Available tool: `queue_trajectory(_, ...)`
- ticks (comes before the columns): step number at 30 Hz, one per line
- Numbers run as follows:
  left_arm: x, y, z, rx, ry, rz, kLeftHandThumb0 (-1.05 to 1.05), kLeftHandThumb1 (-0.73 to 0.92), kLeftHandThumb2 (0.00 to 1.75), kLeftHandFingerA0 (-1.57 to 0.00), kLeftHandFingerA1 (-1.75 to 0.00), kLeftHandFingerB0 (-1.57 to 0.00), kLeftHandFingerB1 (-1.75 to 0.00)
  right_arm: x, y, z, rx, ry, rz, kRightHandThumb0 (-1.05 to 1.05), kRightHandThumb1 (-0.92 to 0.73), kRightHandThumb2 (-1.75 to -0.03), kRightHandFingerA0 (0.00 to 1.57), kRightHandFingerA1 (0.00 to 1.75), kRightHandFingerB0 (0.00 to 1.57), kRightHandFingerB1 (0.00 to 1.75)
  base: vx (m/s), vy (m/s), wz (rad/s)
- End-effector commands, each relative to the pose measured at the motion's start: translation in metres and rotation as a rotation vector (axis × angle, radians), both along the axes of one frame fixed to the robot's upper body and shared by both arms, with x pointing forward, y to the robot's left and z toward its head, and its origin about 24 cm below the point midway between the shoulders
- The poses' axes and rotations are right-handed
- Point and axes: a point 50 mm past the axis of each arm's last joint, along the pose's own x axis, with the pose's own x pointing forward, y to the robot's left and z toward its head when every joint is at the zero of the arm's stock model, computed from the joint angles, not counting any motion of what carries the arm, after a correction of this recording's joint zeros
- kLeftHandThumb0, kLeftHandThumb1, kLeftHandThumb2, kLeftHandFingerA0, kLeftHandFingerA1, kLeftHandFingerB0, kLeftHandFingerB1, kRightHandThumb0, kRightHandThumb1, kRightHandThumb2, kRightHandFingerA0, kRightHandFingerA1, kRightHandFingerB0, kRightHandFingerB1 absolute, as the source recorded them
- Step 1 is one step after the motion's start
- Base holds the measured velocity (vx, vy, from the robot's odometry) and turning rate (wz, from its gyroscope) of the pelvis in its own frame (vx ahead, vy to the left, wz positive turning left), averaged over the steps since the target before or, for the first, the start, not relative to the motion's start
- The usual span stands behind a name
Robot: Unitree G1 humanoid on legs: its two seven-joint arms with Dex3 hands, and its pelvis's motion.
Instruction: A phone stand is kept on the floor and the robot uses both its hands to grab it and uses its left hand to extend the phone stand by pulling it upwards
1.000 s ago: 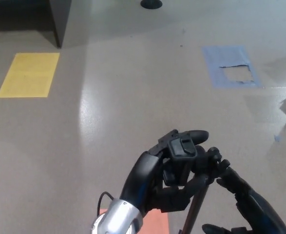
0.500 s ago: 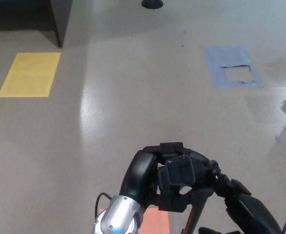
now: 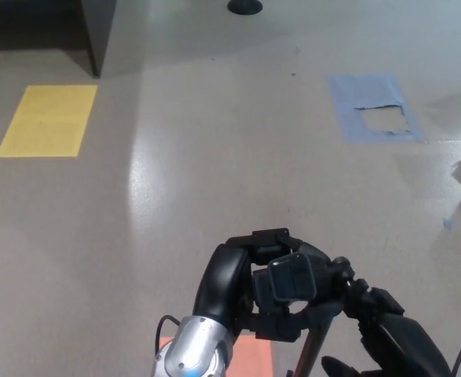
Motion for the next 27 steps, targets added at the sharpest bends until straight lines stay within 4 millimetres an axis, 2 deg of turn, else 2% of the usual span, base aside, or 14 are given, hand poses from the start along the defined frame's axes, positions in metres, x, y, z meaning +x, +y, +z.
queue_trajectory(1,-0.004,-0.050,0.024,-0.214,0.106,-0.028,-0.63,0.16,0.63,-1.57,-1.10,-1.51,-1.06,0.003,-0.007,-0.001,-0.006,-0.080,-0.058,-0.83,-0.80,-1.38,1.35,1.47,0.51,1.05,0.00,0.000,0.00)
queue_trajectory(2,-0.004,-0.050,0.024,-0.211,0.104,-0.029,-0.63,0.16,0.63,-1.57,-1.10,-1.51,-1.06,0.003,-0.006,-0.002,-0.021,-0.074,-0.063,-0.83,-0.80,-1.38,1.35,1.47,0.51,1.05,0.00,0.000,0.00)
queue_trajectory(3,-0.004,-0.051,0.025,-0.210,0.106,-0.028,-0.62,0.16,0.63,-1.57,-1.10,-1.51,-1.06,0.003,-0.005,-0.002,-0.108,-0.101,-0.051,-0.99,-0.92,-1.04,0.73,1.40,0.26,1.04,0.00,0.000,0.00)
queue_trajectory(5,-0.005,-0.052,0.027,-0.211,0.097,-0.038,-0.65,0.20,0.64,-1.57,-1.08,-1.53,-1.04,0.003,-0.004,-0.004,-0.149,-0.149,-0.057,-0.69,-0.74,-1.33,1.23,1.40,0.11,0.74,0.00,0.000,0.00)
queue_trajectory(6,-0.005,-0.053,0.028,-0.210,0.091,-0.041,-0.65,0.20,0.64,-1.57,-1.08,-1.53,-1.04,0.003,-0.003,-0.004,-0.119,-0.165,-0.061,-0.69,-0.74,-1.33,1.23,1.40,0.11,0.74,0.00,0.000,0.00)
queue_trajectory(7,-0.006,-0.054,0.029,-0.210,0.086,-0.045,-0.67,0.20,0.65,-1.57,-1.07,-1.53,-1.02,0.003,-0.002,-0.005,-0.161,-0.199,-0.045,-0.93,-0.92,-0.86,1.03,1.73,0.30,1.10,0.00,0.000,0.00)
queue_trajectory(8,-0.006,-0.054,0.029,-0.216,0.087,-0.046,-0.71,0.27,0.52,-1.57,-1.09,-1.53,-0.94,0.002,0.000,-0.005,-0.096,-0.184,-0.058,-0.79,-0.81,-1.37,1.31,1.46,0.54,1.03,0.00,0.000,0.00)
queue_trajectory(10,-0.007,-0.055,0.030,-0.224,0.088,-0.046,-0.71,0.27,0.52,-1.57,-1.09,-1.53,-0.94,0.002,0.002,-0.005,0.009,-0.164,-0.081,-0.79,-0.81,-1.37,1.31,1.46,0.54,1.03,0.00,0.000,0.00)
queue_trajectory(11,-0.007,-0.057,0.033,-0.243,0.078,-0.057,-0.75,0.34,0.53,-1.57,-1.06,-1.56,-0.87,0.002,0.007,-0.007,0.095,-0.111,-0.146,-0.96,-0.91,-0.67,1.27,1.68,1.12,1.65,0.00,0.000,0.00)
queue_trajectory(12,-0.008,-0.058,0.036,-0.265,0.068,-0.068,-0.86,0.39,0.80,-1.56,-1.07,-1.53,-0.94,0.003,0.012,-0.008,0.154,-0.072,-0.194,-0.82,-0.54,-1.17,1.57,1.58,1.57,1.58,0.00,0.000,0.00)
queue_trajectory(14,-0.007,-0.060,0.040,-0.286,0.043,-0.089,-0.89,0.42,0.82,-1.54,-1.09,-1.49,-0.97,0.005,0.020,-0.007,0.223,-0.040,-0.231,-1.04,-0.64,-1.01,1.46,1.56,1.45,1.56,0.00,0.000,0.00)
queue_trajectory(15,-0.007,-0.061,0.043,-0.293,0.027,-0.094,-0.88,0.53,0.57,-1.57,-1.00,-1.52,-0.86,0.005,0.022,-0.007,0.281,-0.004,-0.216,-0.75,-0.45,-1.10,1.57,1.54,1.57,1.53,0.00,0.000,0.00)
queue_trajectory(17,-0.008,-0.064,0.055,-0.305,-0.014,-0.093,-0.87,0.44,0.84,-1.49,-1.10,-1.45,-1.00,0.005,0.027,-0.008,0.358,0.017,-0.229,-0.68,-0.34,-1.02,1.57,1.49,1.56,1.48,0.00,0.000,0.00)
queue_trajectory(27,-0.018,-0.077,0.083,-0.343,-0.098,-0.139,-0.83,0.62,0.60,-1.51,-0.98,-1.44,-0.88,0.008,0.036,-0.008,0.447,0.004,-0.244,-0.70,-0.35,-1.01,1.57,1.49,1.56,1.48,0.00,0.000,0.00)
